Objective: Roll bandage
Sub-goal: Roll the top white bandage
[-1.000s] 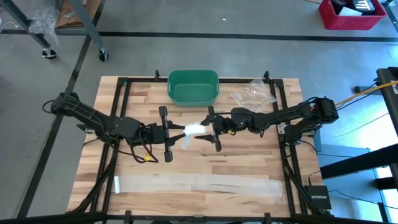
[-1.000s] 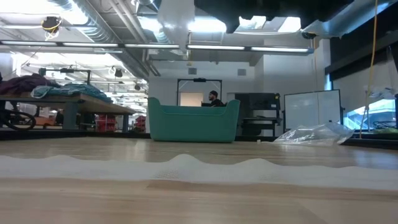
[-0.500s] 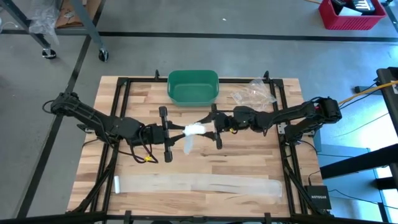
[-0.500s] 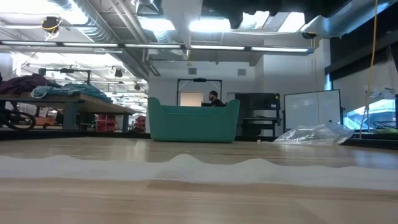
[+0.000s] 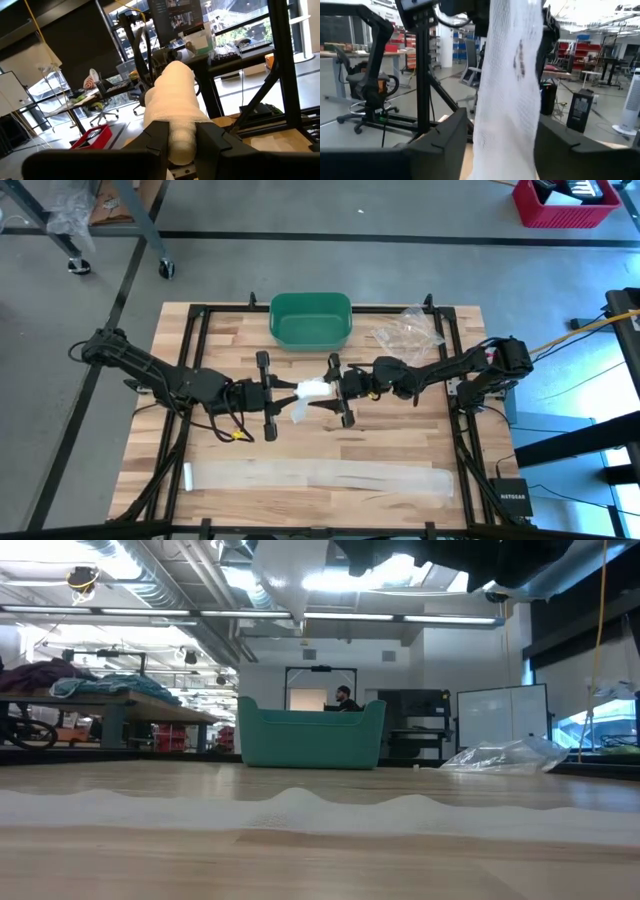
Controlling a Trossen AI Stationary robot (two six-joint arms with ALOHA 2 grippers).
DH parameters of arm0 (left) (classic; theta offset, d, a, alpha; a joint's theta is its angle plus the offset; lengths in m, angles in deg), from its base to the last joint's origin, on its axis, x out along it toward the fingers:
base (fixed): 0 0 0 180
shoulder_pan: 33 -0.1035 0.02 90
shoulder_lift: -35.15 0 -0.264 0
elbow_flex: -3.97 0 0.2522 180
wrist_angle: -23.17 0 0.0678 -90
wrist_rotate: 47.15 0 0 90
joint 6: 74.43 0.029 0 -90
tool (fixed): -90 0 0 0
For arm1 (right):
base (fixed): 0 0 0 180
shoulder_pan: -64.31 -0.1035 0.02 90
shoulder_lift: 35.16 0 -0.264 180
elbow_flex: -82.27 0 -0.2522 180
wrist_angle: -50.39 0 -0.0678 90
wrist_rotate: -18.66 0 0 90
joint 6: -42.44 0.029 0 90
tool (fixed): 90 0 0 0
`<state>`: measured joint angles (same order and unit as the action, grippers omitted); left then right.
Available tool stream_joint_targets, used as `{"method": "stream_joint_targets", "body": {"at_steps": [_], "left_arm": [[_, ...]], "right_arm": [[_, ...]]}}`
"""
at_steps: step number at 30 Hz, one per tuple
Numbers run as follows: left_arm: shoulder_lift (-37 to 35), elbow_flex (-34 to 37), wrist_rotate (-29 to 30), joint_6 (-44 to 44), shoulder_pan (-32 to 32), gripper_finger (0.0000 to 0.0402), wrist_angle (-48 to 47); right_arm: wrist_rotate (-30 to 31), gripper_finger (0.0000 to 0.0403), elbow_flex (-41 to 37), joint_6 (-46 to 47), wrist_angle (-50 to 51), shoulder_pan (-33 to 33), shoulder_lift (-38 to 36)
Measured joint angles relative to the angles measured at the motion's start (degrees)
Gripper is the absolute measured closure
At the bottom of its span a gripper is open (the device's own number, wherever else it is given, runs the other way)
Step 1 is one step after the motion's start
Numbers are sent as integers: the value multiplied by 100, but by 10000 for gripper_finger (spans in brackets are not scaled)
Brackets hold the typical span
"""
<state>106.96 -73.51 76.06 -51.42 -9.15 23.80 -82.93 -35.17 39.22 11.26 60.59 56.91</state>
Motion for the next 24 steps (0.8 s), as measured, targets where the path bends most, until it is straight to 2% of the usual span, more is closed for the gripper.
{"method": "stream_joint_targets", "body": {"at_steps": [3,9,12,18,24], "left_arm": [[11,0,-14,-2,0,347,-2],[15,0,-16,-138,0,347,43],[12,0,-17,-262,1,347,33],[-264,0,-15,-603,164,347,-413],[-678,0,-15,-1075,271,347,-1092]], "right_arm": [[-1,254,-1,-1,51,0,3],[-177,385,-1,-97,158,24,-7],[-29,386,-1,-290,557,58,-165],[430,398,-1,-898,2099,76,-881],[603,393,1,-928,2999,71,-1356]]}}
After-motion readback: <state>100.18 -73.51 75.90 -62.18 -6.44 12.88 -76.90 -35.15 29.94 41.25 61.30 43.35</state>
